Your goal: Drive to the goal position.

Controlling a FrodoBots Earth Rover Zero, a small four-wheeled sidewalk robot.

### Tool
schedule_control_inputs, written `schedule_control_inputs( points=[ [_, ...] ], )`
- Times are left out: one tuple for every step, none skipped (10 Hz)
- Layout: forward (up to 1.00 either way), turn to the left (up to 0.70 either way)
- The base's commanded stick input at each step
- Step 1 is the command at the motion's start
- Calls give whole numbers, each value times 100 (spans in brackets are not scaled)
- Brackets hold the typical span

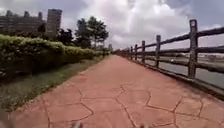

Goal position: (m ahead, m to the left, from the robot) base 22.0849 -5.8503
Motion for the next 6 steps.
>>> schedule_control_inputs(
  points=[
    [85, -23],
    [85, -23],
    [85, 0],
    [85, 11],
    [85, -6],
    [85, -23]
  ],
)
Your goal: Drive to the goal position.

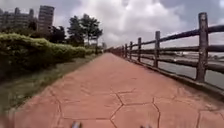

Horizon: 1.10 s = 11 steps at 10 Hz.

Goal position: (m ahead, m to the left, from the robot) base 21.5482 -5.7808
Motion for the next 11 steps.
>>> schedule_control_inputs(
  points=[
    [85, -17],
    [85, 0],
    [85, 11],
    [85, 11],
    [85, 11],
    [85, 11],
    [85, 11],
    [85, 11],
    [85, 11],
    [85, 11],
    [85, 11]
  ],
)
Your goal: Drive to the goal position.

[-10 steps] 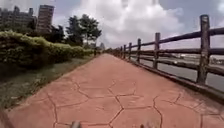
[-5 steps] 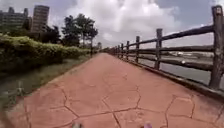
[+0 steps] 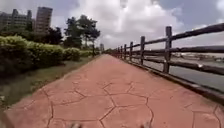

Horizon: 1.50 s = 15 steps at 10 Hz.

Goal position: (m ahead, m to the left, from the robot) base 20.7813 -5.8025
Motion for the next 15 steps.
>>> schedule_control_inputs(
  points=[
    [85, 11],
    [85, 11],
    [85, 11],
    [85, 11],
    [85, 11],
    [85, 11],
    [85, 11],
    [85, 11],
    [85, -4],
    [85, -23],
    [85, -23],
    [85, -23],
    [85, -23],
    [85, -12],
    [85, 2]
  ],
)
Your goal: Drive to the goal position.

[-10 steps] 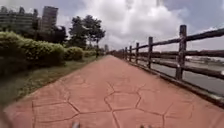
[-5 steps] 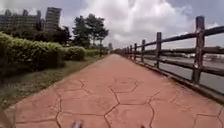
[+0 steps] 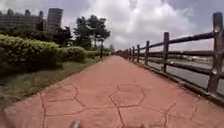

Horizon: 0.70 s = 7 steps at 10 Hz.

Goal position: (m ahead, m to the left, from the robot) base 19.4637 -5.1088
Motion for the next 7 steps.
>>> schedule_control_inputs(
  points=[
    [85, 11],
    [85, 11],
    [85, 11],
    [85, 11],
    [85, 11],
    [85, 11],
    [85, 11]
  ],
)
